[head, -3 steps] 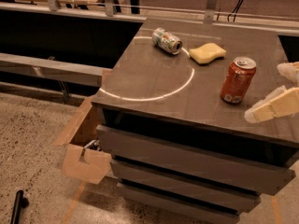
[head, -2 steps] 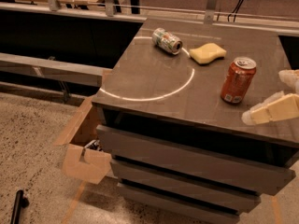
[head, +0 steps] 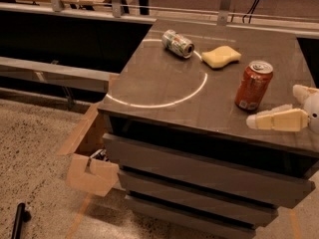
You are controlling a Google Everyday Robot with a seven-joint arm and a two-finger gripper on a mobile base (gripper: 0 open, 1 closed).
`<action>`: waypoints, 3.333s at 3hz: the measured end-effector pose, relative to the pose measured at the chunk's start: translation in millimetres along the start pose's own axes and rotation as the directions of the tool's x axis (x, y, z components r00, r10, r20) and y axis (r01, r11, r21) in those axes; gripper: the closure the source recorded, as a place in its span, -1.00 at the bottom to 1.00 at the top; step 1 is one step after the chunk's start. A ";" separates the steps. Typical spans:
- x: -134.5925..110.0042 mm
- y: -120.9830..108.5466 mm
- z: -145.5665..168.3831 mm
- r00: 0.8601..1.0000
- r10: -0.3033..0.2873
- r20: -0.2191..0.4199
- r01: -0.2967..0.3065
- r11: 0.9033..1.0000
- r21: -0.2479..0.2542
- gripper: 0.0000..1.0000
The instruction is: Knock coke can over
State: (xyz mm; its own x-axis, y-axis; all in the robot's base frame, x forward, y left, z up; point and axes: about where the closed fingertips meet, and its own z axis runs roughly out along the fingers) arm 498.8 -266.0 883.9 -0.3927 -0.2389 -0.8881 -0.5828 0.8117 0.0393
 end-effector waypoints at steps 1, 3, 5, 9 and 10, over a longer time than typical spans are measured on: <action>-1.6 -6.5 11.6 0.996 0.010 0.084 -0.012 1.000 0.024 -1.00; -1.6 -21.1 41.2 0.987 -0.029 0.156 0.014 0.996 0.094 -1.00; -11.1 -47.9 57.5 0.973 -0.064 0.224 0.026 0.985 0.168 -1.00; -34.3 -70.5 50.6 0.961 -0.074 0.268 0.028 0.985 0.172 0.69; -55.6 -84.7 30.8 0.960 -0.173 0.220 0.139 0.977 0.162 1.00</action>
Offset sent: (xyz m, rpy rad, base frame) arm 0.0406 0.0026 -0.0312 0.0452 -0.1644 -0.0951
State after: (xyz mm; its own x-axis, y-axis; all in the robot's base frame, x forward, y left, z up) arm 591.9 -305.0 915.9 -0.1195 -0.2528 -0.9601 -0.5090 0.8459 -0.1594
